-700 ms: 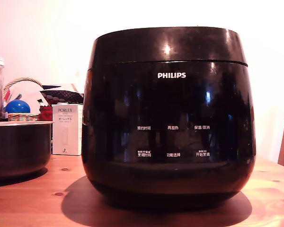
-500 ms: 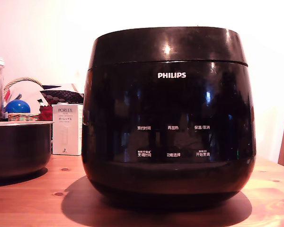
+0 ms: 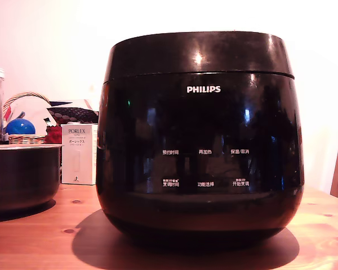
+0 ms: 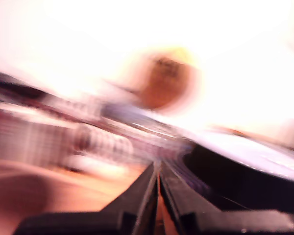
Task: Open the rice cooker by pressing the large metal button on the top of its lid with medium force
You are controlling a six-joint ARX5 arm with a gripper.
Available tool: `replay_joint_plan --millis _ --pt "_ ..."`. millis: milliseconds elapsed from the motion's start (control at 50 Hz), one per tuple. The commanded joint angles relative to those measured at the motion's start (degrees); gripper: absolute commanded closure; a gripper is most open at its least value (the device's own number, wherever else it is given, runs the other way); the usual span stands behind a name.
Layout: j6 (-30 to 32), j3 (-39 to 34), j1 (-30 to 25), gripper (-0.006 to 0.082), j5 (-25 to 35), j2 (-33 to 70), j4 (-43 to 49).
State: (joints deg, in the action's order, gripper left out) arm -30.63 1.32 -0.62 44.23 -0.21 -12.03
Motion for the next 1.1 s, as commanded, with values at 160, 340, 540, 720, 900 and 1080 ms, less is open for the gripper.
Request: replay_joint_plan --millis 160,340,540,720,900,1080 --pt "-4.90 5.97 -4.74 0.0788 11.34 0.68 3.87" --pt "-5.31 10.27 -7.96 0.0788 18.91 7.61 5.11" --pt "-1.51 16.24 -12.24 0.0788 24.13 19.82 4.66" --pt "5.14 23.06 -17.99 0.0788 23.63 31.93 4.24" --pt "18.64 30.86 -24.33 0.0788 19.50 43.23 4.24" --pt "26.77 37.81 -30.29 0.0788 12.39 52.28 4.24"
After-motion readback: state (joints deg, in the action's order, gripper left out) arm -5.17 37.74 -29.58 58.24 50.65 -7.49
